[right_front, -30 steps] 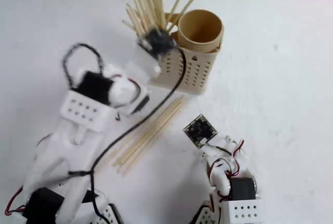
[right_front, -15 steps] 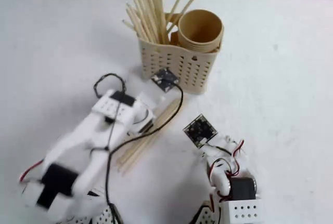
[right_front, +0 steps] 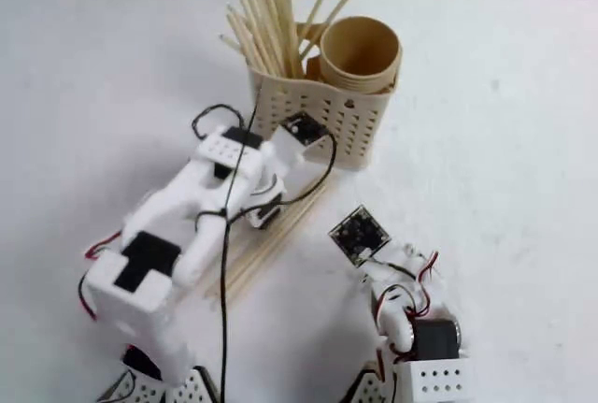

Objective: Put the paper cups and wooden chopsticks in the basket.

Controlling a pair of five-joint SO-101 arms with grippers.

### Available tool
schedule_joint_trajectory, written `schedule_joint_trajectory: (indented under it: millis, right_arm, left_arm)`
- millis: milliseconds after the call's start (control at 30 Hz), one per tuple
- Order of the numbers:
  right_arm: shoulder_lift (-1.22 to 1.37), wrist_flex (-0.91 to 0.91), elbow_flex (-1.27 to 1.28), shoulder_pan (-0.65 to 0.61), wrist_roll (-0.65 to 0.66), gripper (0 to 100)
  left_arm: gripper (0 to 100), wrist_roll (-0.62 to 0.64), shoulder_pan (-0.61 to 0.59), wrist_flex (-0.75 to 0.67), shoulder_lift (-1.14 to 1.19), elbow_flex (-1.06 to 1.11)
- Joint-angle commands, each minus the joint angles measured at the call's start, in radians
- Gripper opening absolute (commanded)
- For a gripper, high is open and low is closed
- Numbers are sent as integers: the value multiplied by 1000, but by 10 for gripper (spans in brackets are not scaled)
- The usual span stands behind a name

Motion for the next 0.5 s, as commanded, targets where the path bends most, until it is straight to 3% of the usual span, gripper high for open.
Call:
schedule_joint_trajectory:
  millis: [0, 200, 467]
  right_arm:
    - [-4, 7, 9, -2, 5, 19]
    - [-4, 7, 9, -2, 5, 19]
    - [-4, 7, 9, -2, 5, 19]
  left_arm:
    - [123, -2, -18, 66, 96, -132]
    - [20, -6, -18, 86, 119, -160]
    - [22, -5, -13, 87, 116, -147]
